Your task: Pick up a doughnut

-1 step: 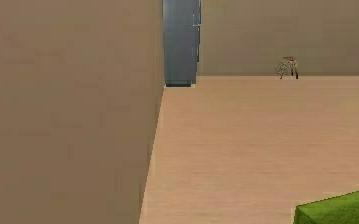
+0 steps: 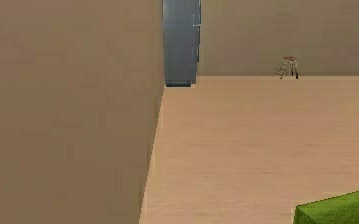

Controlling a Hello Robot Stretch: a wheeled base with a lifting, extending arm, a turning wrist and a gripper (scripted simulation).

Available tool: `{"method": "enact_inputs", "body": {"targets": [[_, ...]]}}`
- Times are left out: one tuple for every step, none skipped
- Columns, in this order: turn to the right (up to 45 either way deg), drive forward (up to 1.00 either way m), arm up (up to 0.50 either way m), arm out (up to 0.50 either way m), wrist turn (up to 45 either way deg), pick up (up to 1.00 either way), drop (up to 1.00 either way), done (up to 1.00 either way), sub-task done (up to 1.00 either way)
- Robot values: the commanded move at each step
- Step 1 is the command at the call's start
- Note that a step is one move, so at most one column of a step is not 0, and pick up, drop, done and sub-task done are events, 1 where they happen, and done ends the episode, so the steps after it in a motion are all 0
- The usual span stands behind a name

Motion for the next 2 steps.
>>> {"method": "enact_inputs", "body": {"targets": [[0.0,0.0,0.38,0.0,0.0,0.0,0.0,0.0,0.0],[0.0,0.0,0.0,0.2,0.0,0.0,0.0,0.0,0.0]]}}
